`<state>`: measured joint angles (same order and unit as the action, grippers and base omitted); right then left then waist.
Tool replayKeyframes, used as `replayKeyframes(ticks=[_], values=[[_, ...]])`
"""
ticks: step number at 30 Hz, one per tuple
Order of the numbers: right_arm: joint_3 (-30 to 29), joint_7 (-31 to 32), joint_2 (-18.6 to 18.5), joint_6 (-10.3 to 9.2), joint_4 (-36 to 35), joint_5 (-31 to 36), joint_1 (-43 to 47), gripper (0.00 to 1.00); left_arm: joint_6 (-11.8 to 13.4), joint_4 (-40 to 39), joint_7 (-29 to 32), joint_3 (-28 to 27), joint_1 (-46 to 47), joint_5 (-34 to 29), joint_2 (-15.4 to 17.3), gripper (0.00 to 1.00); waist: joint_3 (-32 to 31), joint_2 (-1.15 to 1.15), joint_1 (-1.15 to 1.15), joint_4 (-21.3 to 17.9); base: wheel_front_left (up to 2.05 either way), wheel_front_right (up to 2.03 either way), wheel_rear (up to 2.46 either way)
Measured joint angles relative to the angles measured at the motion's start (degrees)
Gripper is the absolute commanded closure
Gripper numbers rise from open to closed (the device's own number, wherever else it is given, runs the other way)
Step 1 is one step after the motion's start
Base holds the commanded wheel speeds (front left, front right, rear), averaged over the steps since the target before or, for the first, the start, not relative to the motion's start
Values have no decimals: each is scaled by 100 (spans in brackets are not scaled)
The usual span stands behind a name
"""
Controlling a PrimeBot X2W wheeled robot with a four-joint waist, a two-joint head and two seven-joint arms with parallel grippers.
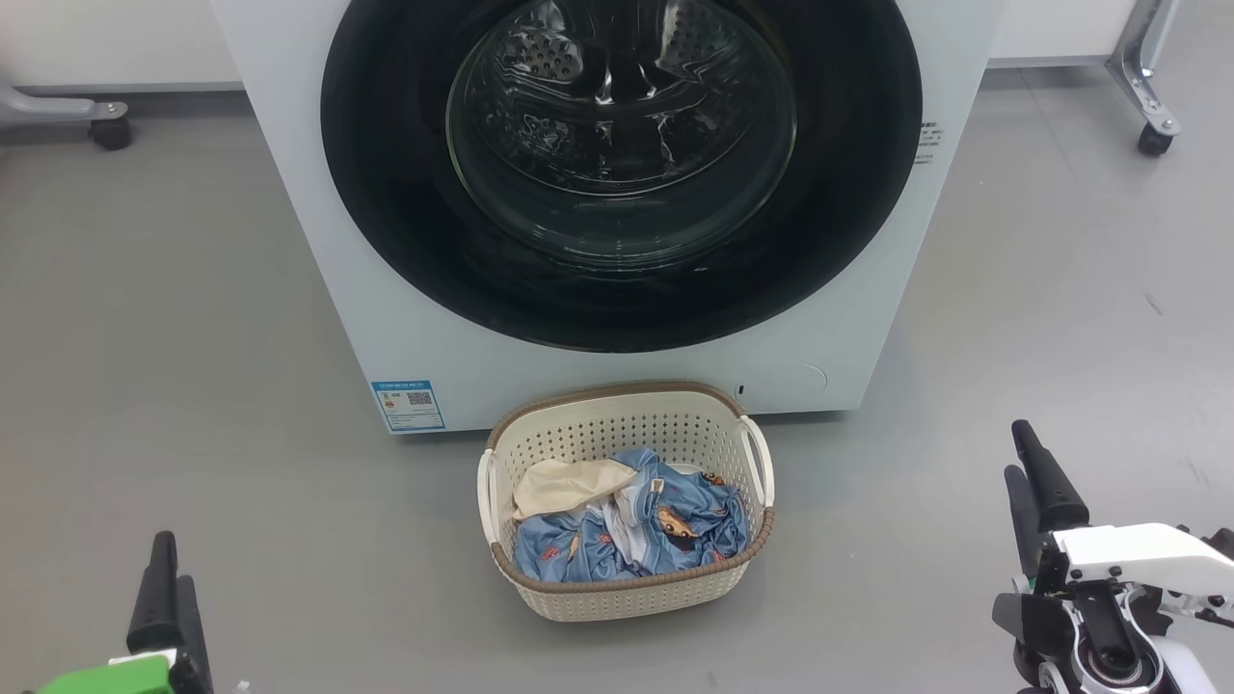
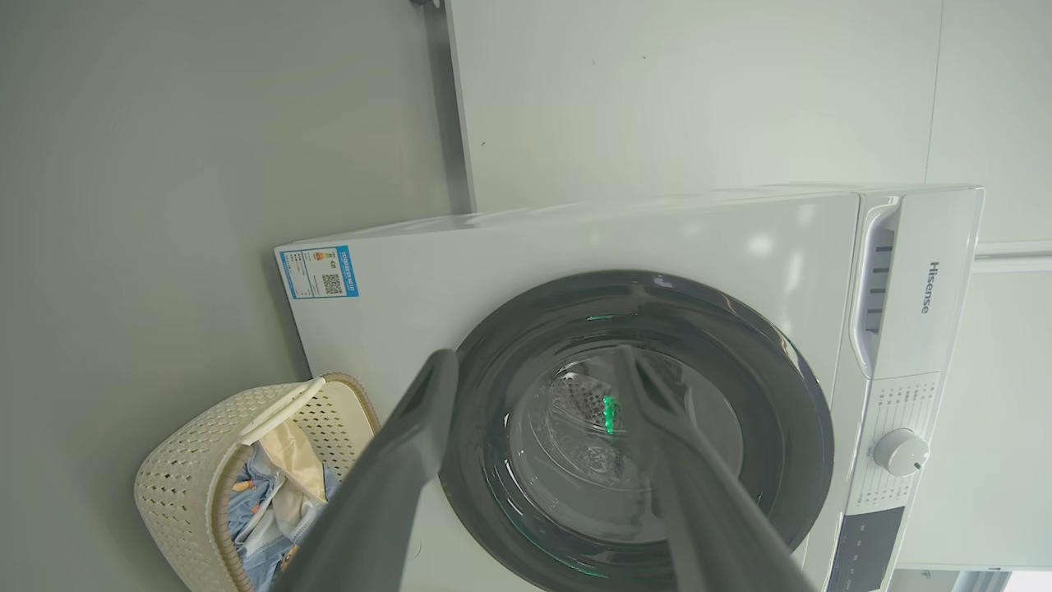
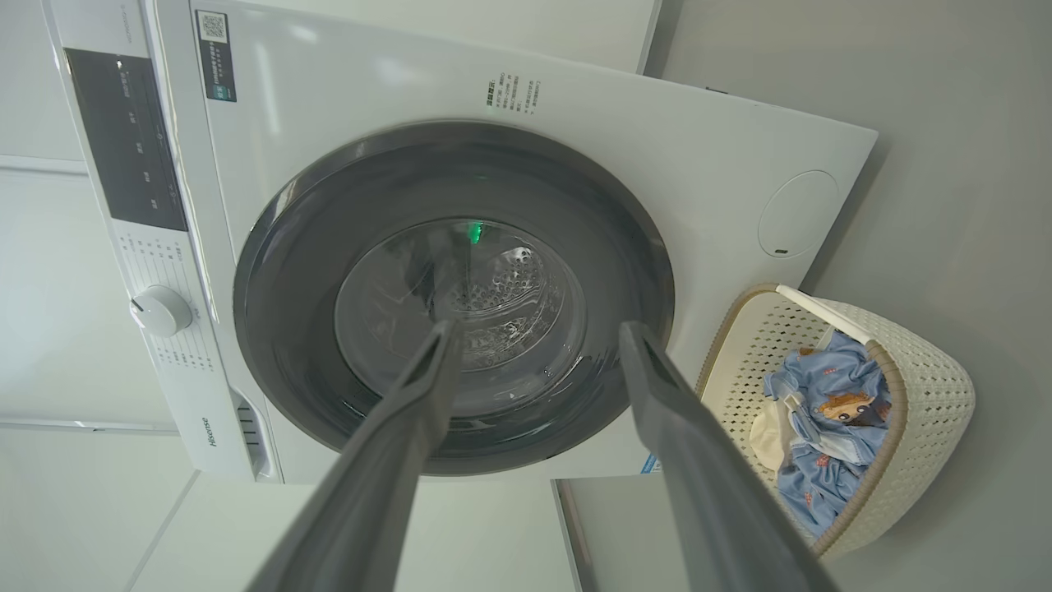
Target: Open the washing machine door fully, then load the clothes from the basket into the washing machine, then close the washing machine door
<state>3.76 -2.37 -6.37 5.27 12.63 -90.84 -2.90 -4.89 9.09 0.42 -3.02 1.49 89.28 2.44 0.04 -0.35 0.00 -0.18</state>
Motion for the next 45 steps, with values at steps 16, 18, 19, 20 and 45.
replayKeyframes(ticks=[16,18,19,20,45], values=[[643,-331,-401,31,-167,1189,-244,0,-47,-349,-404,307,-2,-1099,382,0,10,0,0,-43,0,0,0],[713,-381,-452,31,-164,1370,-253,0,-49,-363,-436,349,-4,-1269,417,0,12,0,0,-51,0,0,0],[739,-396,-467,31,-156,1458,-259,0,-49,-374,-461,364,-4,-1386,447,0,13,0,0,-54,0,0,0],[764,-397,-481,31,-144,1550,-271,0,-51,-383,-482,378,-4,-1458,486,0,14,0,0,-58,0,0,0],[1791,-799,-909,-182,328,4299,-725,0,156,-352,-983,998,-28,-4699,1055,0,11,0,0,-142,0,0,0]])
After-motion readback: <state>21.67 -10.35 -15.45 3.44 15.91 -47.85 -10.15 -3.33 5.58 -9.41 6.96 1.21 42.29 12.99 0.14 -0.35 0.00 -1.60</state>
